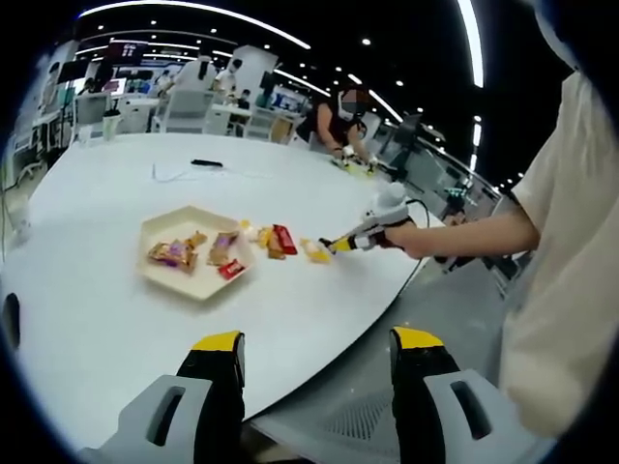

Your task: Place the target food into the container with the food tongs after gripping and lifting it, then release it inside without dropping or visibly crushing the food.

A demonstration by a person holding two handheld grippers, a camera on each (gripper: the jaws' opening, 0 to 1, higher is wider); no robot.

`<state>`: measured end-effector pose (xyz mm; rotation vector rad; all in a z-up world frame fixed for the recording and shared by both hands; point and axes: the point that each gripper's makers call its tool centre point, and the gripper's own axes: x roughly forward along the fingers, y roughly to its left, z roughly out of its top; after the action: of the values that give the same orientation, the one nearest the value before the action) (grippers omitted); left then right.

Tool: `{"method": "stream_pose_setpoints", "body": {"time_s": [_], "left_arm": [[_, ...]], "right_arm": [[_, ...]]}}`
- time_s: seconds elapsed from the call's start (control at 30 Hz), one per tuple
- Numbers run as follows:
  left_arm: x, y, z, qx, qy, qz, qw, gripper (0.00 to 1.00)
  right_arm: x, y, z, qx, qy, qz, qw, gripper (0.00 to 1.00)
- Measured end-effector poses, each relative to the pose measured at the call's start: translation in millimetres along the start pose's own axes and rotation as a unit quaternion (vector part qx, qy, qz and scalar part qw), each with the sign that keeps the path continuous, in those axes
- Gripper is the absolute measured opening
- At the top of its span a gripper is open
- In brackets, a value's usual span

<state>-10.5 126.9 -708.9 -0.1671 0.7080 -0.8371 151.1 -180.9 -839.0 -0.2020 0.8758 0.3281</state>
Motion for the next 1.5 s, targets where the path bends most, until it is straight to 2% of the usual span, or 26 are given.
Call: {"method": "stream_pose_setpoints", "body": {"time_s": [0.27,0.73,1.07,1.3,1.5], "left_arm": [[-2,0.7,1.2,-0.001,-0.005,0.002,1.0,0.6],[-2,-2.9,7.8,0.006,-0.02,-0.006,0.9998,0.6],[-14,-0.6,7.2,0.007,-0.035,0.002,0.9994,0.6],[-21,-1.8,7.7,0.007,-0.047,0.009,0.9988,0.6],[-25,-6.4,7.4,0.008,-0.057,0.011,0.9983,0.6]], "right_arm": [[-1,-1,2.0,0.009,-0.002,-0.003,1.0,0.17],[-38,-15,42.2,0.022,-0.058,-0.015,0.998,0.17],[-59,1,81.0,0.009,-0.104,-0.013,0.9944,0.17],[-76,15,115.8,-0.002,-0.144,-0.003,0.9896,0.18],[-90,24,137.9,-0.007,-0.172,0.001,0.9851,0.18]]}}
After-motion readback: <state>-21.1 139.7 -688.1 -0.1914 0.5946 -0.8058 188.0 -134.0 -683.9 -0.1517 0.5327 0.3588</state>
